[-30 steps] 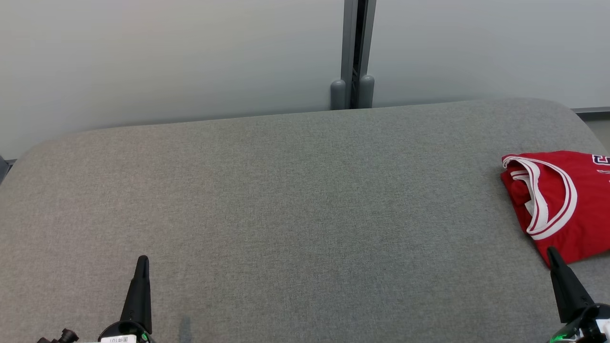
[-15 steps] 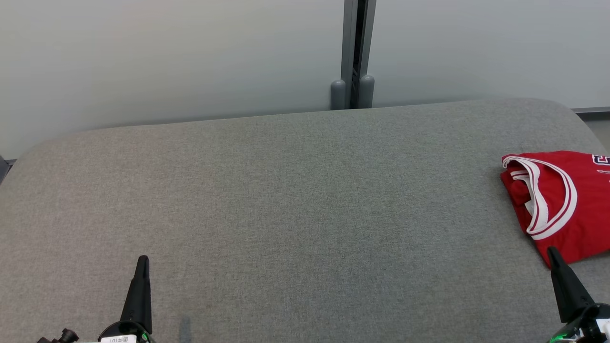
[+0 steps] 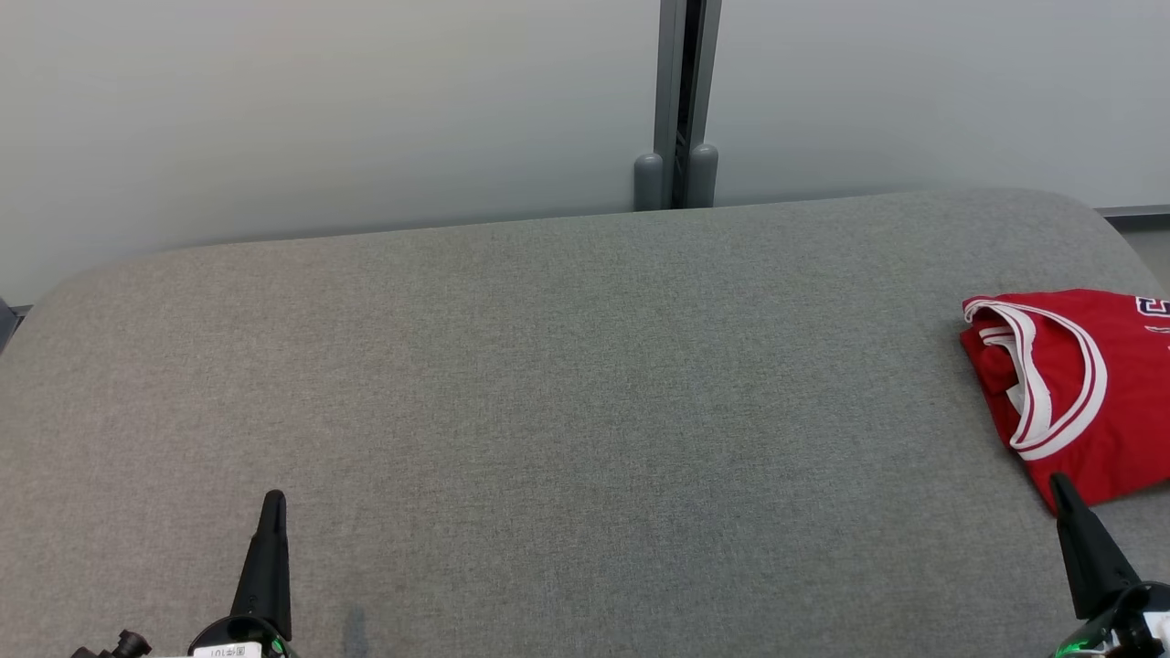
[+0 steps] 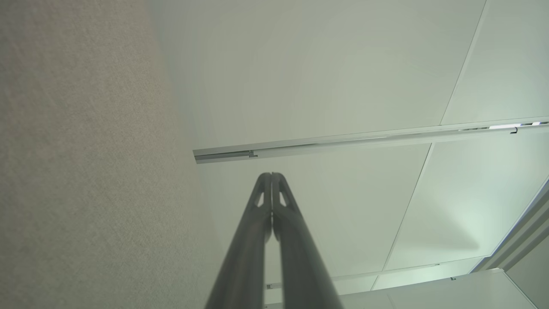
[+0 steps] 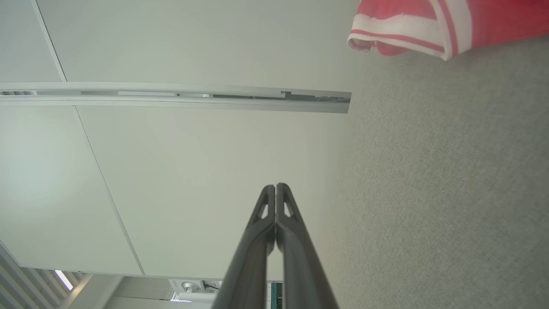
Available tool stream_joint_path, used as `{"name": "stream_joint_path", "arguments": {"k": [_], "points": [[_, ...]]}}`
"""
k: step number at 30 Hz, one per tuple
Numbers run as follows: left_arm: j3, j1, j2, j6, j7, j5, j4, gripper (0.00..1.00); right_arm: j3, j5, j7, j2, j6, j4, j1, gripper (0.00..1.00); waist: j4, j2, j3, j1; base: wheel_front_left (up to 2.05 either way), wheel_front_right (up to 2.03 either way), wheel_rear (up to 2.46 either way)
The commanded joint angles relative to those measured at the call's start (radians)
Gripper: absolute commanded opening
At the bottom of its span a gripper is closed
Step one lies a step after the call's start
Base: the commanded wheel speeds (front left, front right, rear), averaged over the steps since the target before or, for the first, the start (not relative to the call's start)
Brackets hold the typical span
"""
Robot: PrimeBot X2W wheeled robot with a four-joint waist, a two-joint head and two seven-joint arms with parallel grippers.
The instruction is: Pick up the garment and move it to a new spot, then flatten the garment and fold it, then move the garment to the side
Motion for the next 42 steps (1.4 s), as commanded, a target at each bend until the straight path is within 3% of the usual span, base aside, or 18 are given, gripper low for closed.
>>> {"name": "stream_joint_path", "arguments": {"k": [1,42], "points": [[0.004,0.002,0.002,-0.005,0.002,0.004,-0.003,0.00,-0.003,-0.001,0.007,-0.001,0.000,0.001,-0.007,0.00,0.000,-0.0001,0.000,0.0000,0.00,0.00,0.00],[0.006,0.002,0.000,-0.005,0.004,0.005,-0.003,0.00,-0.005,-0.004,0.007,0.001,0.000,0.001,-0.008,0.00,0.000,-0.0001,0.000,0.0000,0.00,0.00,0.00]]}}
